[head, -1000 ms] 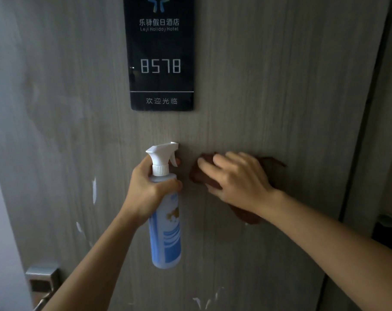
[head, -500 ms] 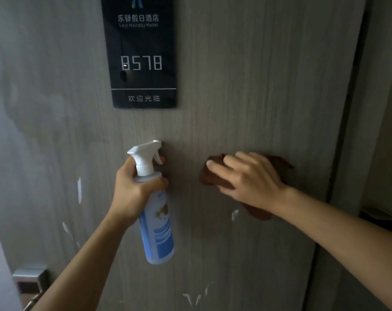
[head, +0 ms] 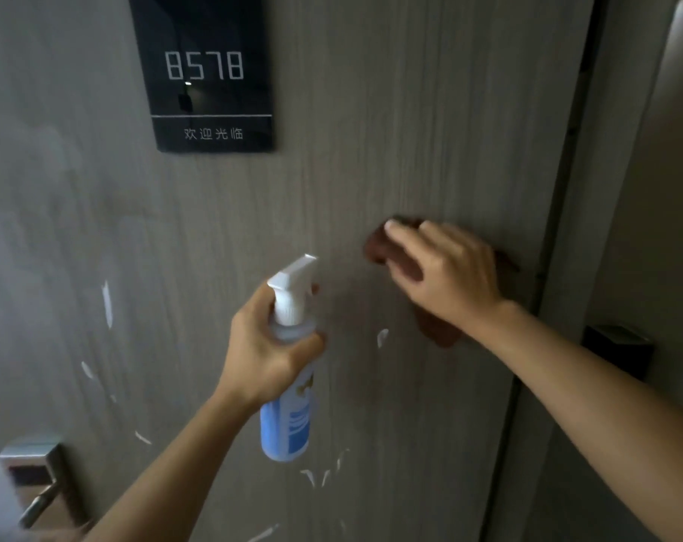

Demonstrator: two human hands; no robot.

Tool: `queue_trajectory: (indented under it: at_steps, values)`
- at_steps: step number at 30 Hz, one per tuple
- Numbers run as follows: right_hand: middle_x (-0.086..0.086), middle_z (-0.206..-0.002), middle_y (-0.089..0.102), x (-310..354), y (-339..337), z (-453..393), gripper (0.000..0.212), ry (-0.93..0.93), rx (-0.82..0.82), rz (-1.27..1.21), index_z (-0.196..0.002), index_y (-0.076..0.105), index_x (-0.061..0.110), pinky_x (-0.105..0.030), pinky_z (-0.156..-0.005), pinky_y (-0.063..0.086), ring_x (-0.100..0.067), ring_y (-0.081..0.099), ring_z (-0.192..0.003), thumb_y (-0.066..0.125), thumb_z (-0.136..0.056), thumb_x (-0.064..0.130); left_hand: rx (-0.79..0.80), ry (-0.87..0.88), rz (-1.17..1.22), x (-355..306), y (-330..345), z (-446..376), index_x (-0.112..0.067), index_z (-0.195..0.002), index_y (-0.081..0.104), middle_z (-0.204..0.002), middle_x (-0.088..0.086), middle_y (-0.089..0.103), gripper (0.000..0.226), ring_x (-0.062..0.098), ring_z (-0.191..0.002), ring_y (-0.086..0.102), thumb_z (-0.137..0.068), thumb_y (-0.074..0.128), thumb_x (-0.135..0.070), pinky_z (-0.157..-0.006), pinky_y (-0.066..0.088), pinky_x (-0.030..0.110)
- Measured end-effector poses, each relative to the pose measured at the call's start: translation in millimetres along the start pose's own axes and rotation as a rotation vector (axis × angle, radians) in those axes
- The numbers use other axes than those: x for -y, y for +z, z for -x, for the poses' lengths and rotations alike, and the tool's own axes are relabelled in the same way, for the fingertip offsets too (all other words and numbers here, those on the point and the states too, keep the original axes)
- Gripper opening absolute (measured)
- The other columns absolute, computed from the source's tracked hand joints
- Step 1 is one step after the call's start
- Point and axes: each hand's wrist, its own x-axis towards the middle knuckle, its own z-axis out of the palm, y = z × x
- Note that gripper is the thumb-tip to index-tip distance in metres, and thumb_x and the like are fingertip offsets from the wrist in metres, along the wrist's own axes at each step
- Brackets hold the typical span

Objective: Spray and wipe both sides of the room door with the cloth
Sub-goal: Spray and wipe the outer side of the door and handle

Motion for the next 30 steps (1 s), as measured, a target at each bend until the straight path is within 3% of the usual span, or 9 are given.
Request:
queue_trajectory:
  at_steps: [2,4,8,11,21,25,28,30]
  values:
    - [-0.009,-0.099,0.069,-16.2,-5.7,-9.2,0.042,0.269,-0.133,0.036,-0.132,0.068,0.022,-0.046,-0.069,0.055,-0.035,0.066,-0.086,0.065,-0.095,0.042,0.033,-0.042,0.024,8.8,13.0,15.4,-0.024,-0.116,0.070,-0.096,-0.004,0.077,0.051,0.020,-0.075,0.074,-0.068,0.077,-0.008,-0.062,0.061,0.032]
    - [-0.010,-0.101,0.068,-15.5,-4.2,-5.5,0.043,0.381,-0.180,0.037,-0.133,0.067,0.021,-0.043,-0.069,0.055,-0.034,0.066,-0.087,0.064,-0.096,0.043,0.058,-0.094,0.061,19.4,26.6,29.3,-0.023,-0.115,0.070,-0.092,-0.003,0.076,0.050,0.016,-0.070,0.072,-0.068,0.076,-0.008,-0.060,0.058,0.031]
    - [-0.011,-0.092,0.065,7.8,7.9,40.0,0.043,0.166,-0.083,0.029,-0.133,0.068,0.015,-0.043,-0.064,0.055,-0.033,0.064,-0.077,0.067,-0.096,0.037,0.101,-0.119,0.054,33.9,52.2,58.3,-0.029,-0.123,0.068,-0.101,-0.006,0.076,0.062,0.017,-0.081,0.074,-0.067,0.075,-0.005,-0.069,0.061,0.032]
    - [-0.009,-0.088,0.062,10.5,8.1,73.0,0.043,0.111,-0.010,0.013,-0.132,0.069,0.013,-0.044,-0.062,0.055,-0.031,0.062,-0.074,0.067,-0.095,0.035,0.122,-0.093,-0.023,43.8,63.1,70.5,-0.029,-0.114,0.067,-0.098,-0.006,0.073,0.054,0.021,-0.079,0.071,-0.066,0.077,-0.005,-0.070,0.060,0.044]
    - [-0.006,-0.092,0.067,15.6,-2.8,91.3,0.044,0.308,-0.030,0.002,-0.132,0.069,0.014,-0.035,-0.069,0.051,-0.025,0.063,-0.081,0.071,-0.093,0.036,0.133,-0.060,-0.050,52.8,72.1,74.8,-0.026,-0.110,0.065,-0.095,-0.009,0.071,0.051,0.017,-0.075,0.068,-0.064,0.078,-0.009,-0.065,0.056,0.029]
    - [-0.009,-0.095,0.066,22.7,3.2,88.6,0.045,0.381,-0.047,0.007,-0.135,0.066,0.012,-0.039,-0.067,0.054,-0.027,0.063,-0.084,0.069,-0.097,0.037,0.113,-0.048,-0.034,60.7,65.5,75.0,-0.028,-0.117,0.067,-0.097,-0.006,0.073,0.056,0.022,-0.078,0.070,-0.066,0.077,-0.006,-0.069,0.059,0.042]
    - [-0.012,-0.087,0.062,39.6,17.3,100.0,0.045,0.276,-0.056,0.025,-0.133,0.069,0.011,-0.043,-0.063,0.052,-0.032,0.060,-0.075,0.071,-0.095,0.034,0.038,-0.027,0.015,60.2,53.4,65.0,-0.030,-0.129,0.066,-0.103,-0.004,0.074,0.068,0.020,-0.087,0.072,-0.067,0.075,-0.003,-0.077,0.060,0.036]
    - [-0.011,-0.084,0.060,51.8,25.0,119.3,0.049,0.113,0.024,0.005,-0.134,0.069,0.012,-0.044,-0.061,0.051,-0.033,0.058,-0.071,0.075,-0.090,0.032,-0.017,0.021,0.034,56.1,42.9,53.4,-0.030,-0.126,0.066,-0.108,-0.005,0.074,0.065,0.015,-0.092,0.072,-0.067,0.075,-0.002,-0.081,0.058,0.029]
